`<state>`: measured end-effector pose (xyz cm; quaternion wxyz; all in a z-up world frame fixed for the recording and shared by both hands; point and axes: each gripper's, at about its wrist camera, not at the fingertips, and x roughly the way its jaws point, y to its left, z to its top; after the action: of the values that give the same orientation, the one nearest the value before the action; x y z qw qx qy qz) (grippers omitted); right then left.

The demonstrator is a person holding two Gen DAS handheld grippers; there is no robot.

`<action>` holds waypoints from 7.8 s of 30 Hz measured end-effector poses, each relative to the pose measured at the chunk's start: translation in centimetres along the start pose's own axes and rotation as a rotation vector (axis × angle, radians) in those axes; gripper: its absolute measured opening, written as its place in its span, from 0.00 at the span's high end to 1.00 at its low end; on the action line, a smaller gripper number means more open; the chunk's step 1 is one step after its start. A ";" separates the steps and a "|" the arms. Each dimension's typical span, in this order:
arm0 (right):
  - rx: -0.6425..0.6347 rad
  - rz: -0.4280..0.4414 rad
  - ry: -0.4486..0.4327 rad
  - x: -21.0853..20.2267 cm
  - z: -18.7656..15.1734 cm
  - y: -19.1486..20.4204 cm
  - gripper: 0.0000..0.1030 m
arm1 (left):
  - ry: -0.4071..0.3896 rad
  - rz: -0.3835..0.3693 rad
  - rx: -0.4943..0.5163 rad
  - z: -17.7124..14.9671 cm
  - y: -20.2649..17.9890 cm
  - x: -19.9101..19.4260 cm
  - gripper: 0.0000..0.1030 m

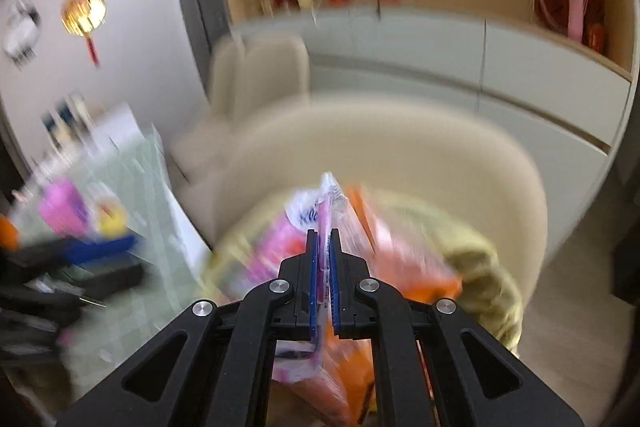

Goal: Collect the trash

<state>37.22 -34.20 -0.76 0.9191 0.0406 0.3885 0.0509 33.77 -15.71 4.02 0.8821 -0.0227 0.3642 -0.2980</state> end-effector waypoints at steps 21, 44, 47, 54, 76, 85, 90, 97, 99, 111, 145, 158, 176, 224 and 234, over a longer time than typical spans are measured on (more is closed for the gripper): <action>-0.028 -0.101 0.027 -0.8 -2.0 -0.3 0.93 | 0.008 -0.018 -0.026 -1.1 1.3 -0.7 0.57; -0.076 0.076 -0.194 -10.6 -3.4 6.0 0.62 | -0.095 0.330 -0.103 -8.9 12.7 -15.6 0.46; -0.129 0.150 -0.175 -9.8 -4.1 9.6 0.62 | -0.093 0.425 -0.196 -10.5 16.9 -18.0 0.46; -0.337 0.434 -0.029 -6.8 -7.9 21.2 0.62 | -0.086 0.502 -0.310 -14.0 22.4 -21.3 0.46; -0.559 0.356 0.093 -2.4 -12.3 31.5 0.63 | -0.069 0.424 -0.360 -15.6 24.3 -21.4 0.46; -0.327 0.277 0.002 -5.1 -13.1 22.5 0.63 | -0.048 0.313 -0.278 -14.8 21.4 -18.6 0.42; -0.226 0.301 -0.003 -5.1 -13.8 19.8 0.63 | 0.015 0.408 -0.268 -13.5 19.9 -15.4 0.42; -0.220 0.294 0.004 -5.1 -15.3 19.5 0.63 | 0.068 0.476 -0.221 -12.1 18.5 -12.2 0.42; -0.229 0.288 0.000 -5.4 -15.7 19.5 0.63 | 0.082 0.479 -0.232 -12.1 18.7 -11.7 0.42; -0.274 0.244 -0.056 -6.6 -16.0 20.0 0.63 | 0.059 0.368 -0.199 -12.5 18.3 -12.7 0.54; -0.058 -0.218 -0.413 -19.6 -3.6 -4.4 0.63 | -0.216 -0.155 0.089 5.7 -4.5 -1.2 0.54; 0.005 -0.290 -0.344 -16.1 -5.7 -10.8 0.63 | 0.132 -0.063 0.271 5.3 -11.5 13.7 0.54; -0.013 -0.079 -0.322 -12.8 -2.6 -5.9 0.63 | 0.022 -0.095 0.115 4.5 -5.6 5.4 0.42; -0.021 0.058 -0.308 -18.7 -18.9 11.7 0.58 | -0.258 0.524 0.005 -20.5 -1.2 -20.6 0.19; -0.052 -0.053 -0.331 -20.2 -23.3 15.0 0.59 | -0.298 0.553 0.001 -22.3 -1.9 -22.0 0.19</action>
<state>5.57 -21.04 -0.84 0.9724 0.0145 0.2312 0.0293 5.91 -1.42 1.94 0.9733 0.0342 0.2233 -0.0405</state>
